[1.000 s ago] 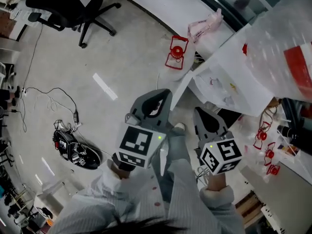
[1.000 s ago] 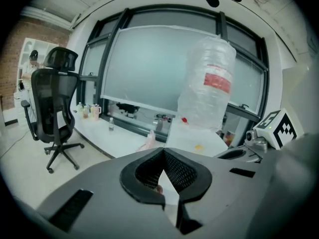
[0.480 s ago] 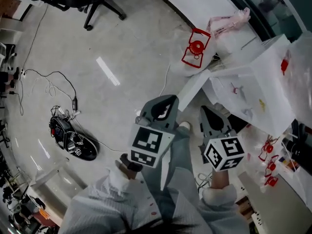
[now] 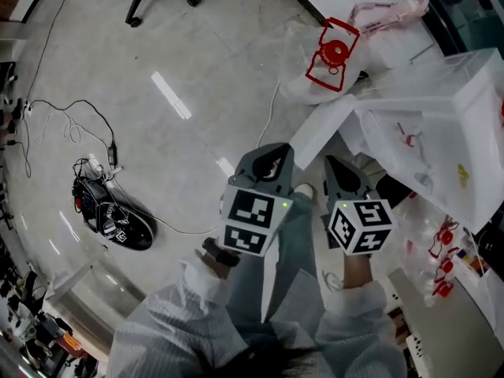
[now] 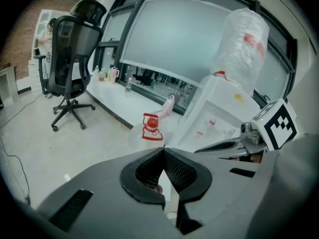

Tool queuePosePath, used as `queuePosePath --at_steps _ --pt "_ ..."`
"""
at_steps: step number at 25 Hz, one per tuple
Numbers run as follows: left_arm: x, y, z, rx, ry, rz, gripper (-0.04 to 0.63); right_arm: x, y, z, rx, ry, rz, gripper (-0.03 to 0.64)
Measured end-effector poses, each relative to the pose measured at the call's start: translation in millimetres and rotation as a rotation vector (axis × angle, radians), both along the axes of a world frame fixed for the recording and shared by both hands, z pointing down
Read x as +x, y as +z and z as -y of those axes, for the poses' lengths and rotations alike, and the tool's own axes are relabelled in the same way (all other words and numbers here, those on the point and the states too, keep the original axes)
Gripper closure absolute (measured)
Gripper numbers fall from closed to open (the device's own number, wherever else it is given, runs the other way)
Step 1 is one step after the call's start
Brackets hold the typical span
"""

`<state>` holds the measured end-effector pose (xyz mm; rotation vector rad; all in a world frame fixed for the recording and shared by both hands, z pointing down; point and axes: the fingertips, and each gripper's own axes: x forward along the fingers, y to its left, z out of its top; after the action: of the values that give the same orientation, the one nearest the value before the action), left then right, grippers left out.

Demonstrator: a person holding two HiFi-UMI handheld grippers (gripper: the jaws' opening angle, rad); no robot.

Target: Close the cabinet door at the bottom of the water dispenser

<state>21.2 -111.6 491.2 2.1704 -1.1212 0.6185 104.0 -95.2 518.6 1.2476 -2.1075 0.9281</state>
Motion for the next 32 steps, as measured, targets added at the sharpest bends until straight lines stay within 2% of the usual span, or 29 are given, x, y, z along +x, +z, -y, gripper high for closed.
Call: queuePosePath --at_steps 12,21,24,32 --pt "-21.7 97.1 -20.7 -0.144 -0.014 0.045 0.584 -5.9 123.0 -18.3 -0.203 0.040 -0.026 0.601" --pt "-26.2 141.6 -27.2 -0.215 0.007 0.060 0.584 -10.8 174.7 -22.9 -0.251 0.003 -0.116 0.597" --pt "-31.3 149.2 -27.7 -0.227 0.010 0.071 0.584 -15.4 189.2 -24.7 -0.272 -0.025 -0.147 0.519" --pt "-46.0 157.0 -28.1 -0.253 -0.001 0.072 0.584 -14.6 215.7 -17.5 -0.257 -0.032 -0.293 0.410"
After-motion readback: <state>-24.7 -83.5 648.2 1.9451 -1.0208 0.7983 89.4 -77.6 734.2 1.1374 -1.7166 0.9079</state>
